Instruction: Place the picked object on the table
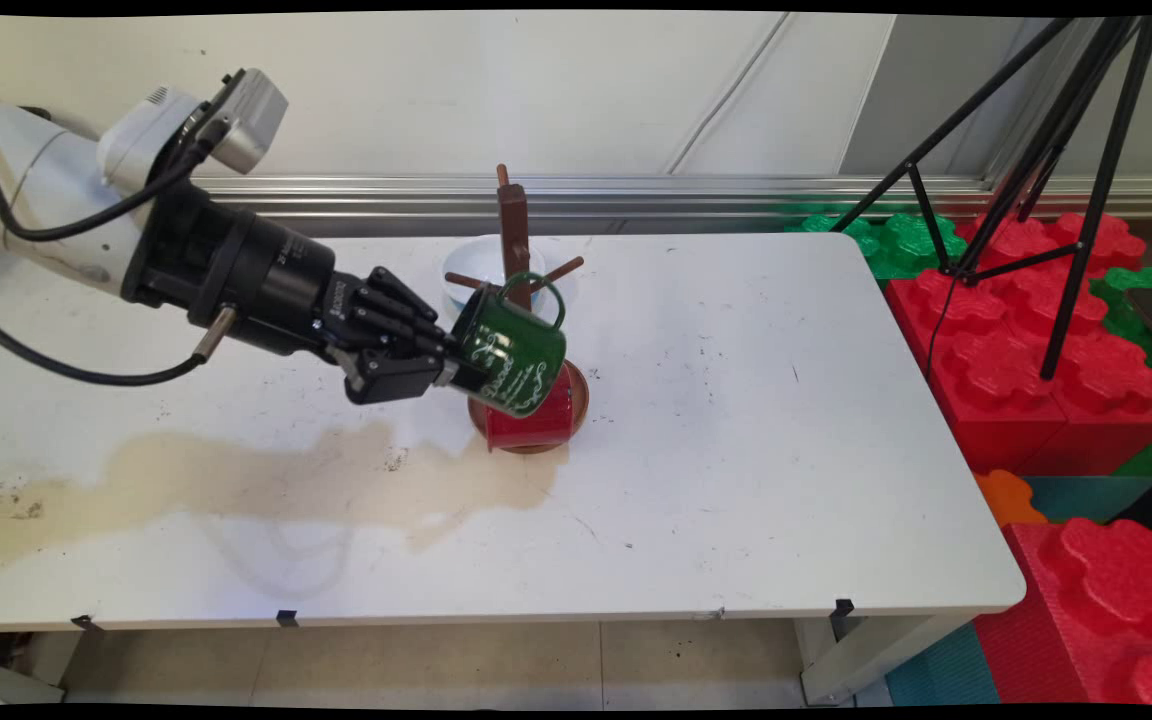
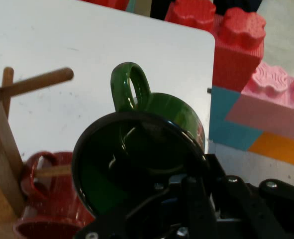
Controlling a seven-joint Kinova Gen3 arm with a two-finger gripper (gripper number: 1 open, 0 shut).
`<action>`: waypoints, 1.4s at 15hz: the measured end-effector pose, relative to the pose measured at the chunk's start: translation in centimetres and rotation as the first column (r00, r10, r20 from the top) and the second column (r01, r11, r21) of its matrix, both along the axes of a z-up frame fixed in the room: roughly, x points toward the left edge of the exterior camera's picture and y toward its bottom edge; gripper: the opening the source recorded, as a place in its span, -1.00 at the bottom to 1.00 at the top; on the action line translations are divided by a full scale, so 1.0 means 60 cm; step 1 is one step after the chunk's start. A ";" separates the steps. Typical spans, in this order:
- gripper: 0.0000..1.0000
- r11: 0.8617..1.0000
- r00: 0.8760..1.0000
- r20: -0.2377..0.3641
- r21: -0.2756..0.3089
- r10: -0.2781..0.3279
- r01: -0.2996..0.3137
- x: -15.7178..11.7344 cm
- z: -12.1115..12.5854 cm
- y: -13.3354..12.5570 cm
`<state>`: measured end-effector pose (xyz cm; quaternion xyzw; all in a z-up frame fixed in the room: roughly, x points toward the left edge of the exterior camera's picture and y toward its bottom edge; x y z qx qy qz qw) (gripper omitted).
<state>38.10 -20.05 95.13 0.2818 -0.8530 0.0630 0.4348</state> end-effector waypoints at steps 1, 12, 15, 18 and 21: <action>-1.00 1.000 1.000 0.012 0.005 -0.003 0.003 0.001 0.000 0.002; -1.00 0.995 0.983 0.163 0.064 -0.085 0.075 0.015 0.001 0.026; -1.00 0.993 0.971 0.215 0.066 -0.107 0.094 0.022 0.003 0.031; -1.00 0.993 0.955 0.273 0.062 -0.114 0.101 0.035 0.005 0.032; -1.00 0.993 0.939 0.324 0.060 -0.120 0.106 0.051 0.006 0.033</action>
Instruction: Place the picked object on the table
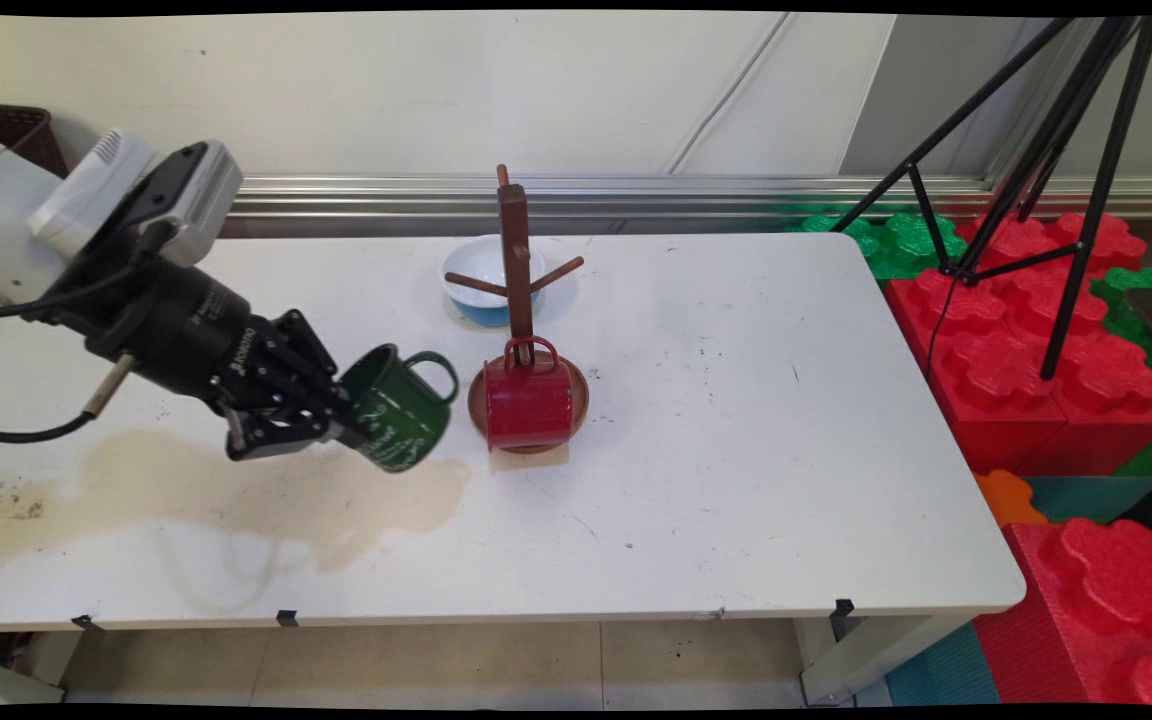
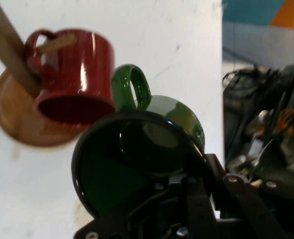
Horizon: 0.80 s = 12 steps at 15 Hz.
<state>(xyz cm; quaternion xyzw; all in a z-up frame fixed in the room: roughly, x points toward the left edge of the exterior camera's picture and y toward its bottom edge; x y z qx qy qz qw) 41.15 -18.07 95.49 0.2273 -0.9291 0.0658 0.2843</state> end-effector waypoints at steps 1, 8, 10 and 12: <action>-1.00 1.000 1.000 0.022 -0.005 -0.003 0.003 0.007 0.001 0.000; -1.00 0.999 0.989 0.145 -0.042 -0.013 0.020 0.050 -0.002 -0.017; -1.00 0.998 0.984 0.178 -0.057 -0.015 0.026 0.062 -0.005 -0.028; -1.00 0.997 0.979 0.204 -0.072 -0.015 0.030 0.071 -0.010 -0.041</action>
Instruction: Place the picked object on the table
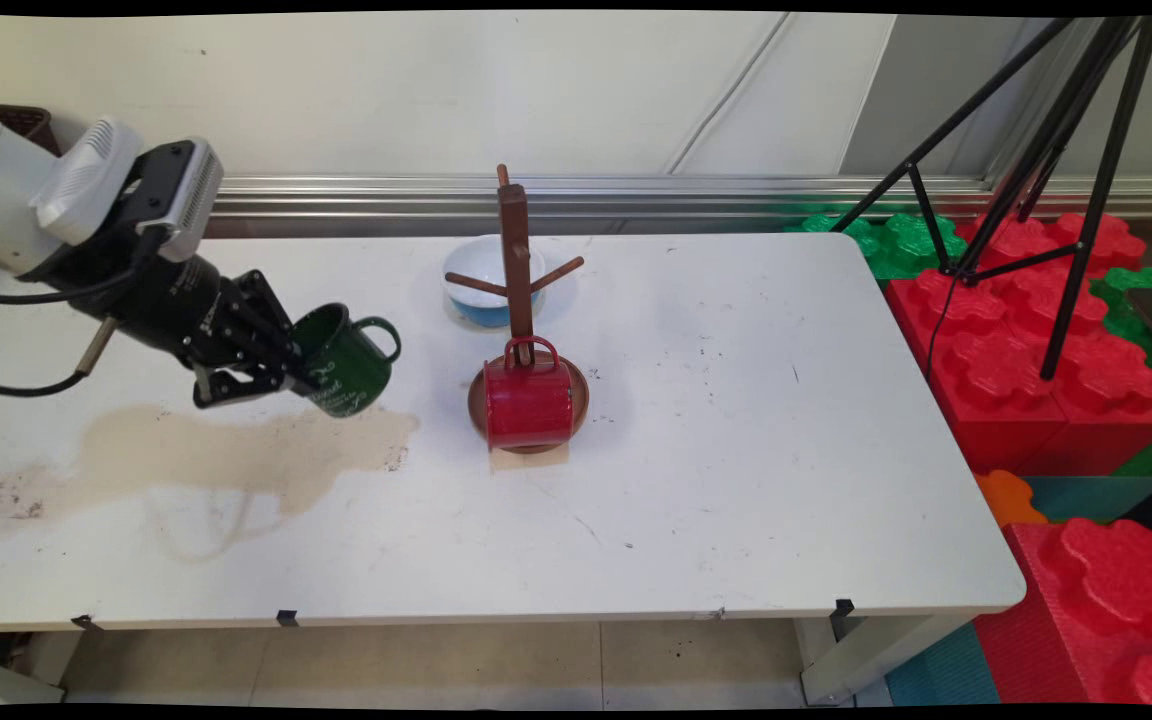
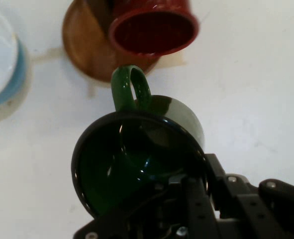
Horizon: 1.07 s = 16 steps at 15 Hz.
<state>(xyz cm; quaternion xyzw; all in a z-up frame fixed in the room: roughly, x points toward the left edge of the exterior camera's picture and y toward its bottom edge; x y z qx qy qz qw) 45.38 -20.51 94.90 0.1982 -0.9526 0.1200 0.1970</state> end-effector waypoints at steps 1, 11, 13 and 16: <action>-1.00 1.000 1.000 0.011 -0.006 -0.002 0.002 0.003 -0.002 -0.005; -1.00 0.999 0.992 0.128 -0.040 0.019 -0.014 0.044 -0.065 -0.066; -1.00 0.999 0.990 0.141 -0.042 0.027 -0.021 0.049 -0.079 -0.076; -1.00 0.999 0.985 0.166 -0.038 0.037 -0.031 0.059 -0.106 -0.091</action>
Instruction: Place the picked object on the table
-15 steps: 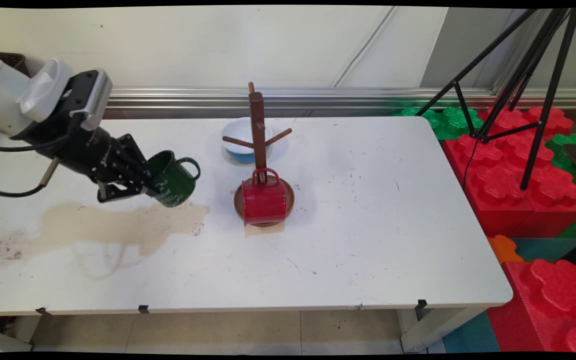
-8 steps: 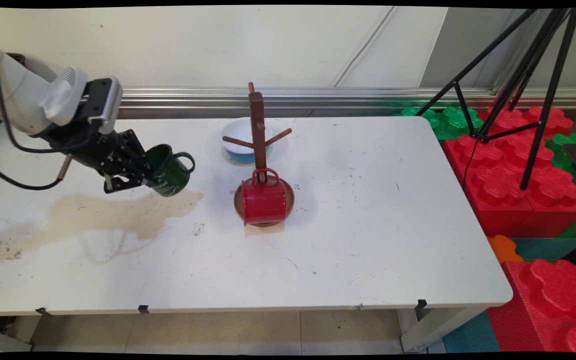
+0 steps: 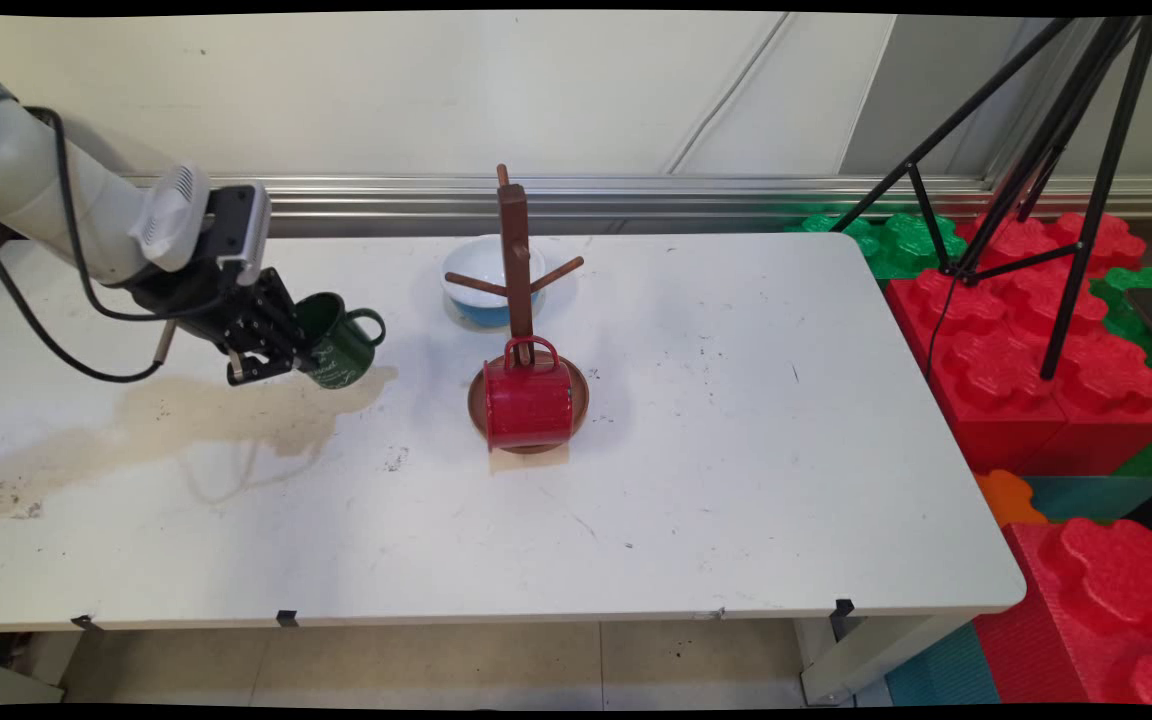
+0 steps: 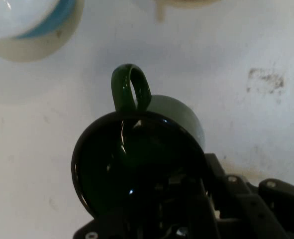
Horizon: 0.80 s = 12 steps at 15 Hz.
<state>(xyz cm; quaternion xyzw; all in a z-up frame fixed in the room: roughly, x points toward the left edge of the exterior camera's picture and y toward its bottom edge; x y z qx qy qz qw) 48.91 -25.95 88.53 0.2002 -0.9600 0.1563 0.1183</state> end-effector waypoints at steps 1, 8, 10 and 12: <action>-1.00 1.000 1.000 0.005 0.002 0.002 -0.002 0.002 -0.006 -0.002; -1.00 1.000 0.999 0.045 0.016 0.020 -0.021 0.019 -0.048 -0.018; -1.00 1.000 0.998 0.051 0.019 0.022 -0.023 0.022 -0.055 -0.020; -1.00 0.999 0.998 0.058 0.023 0.022 -0.023 0.024 -0.062 -0.023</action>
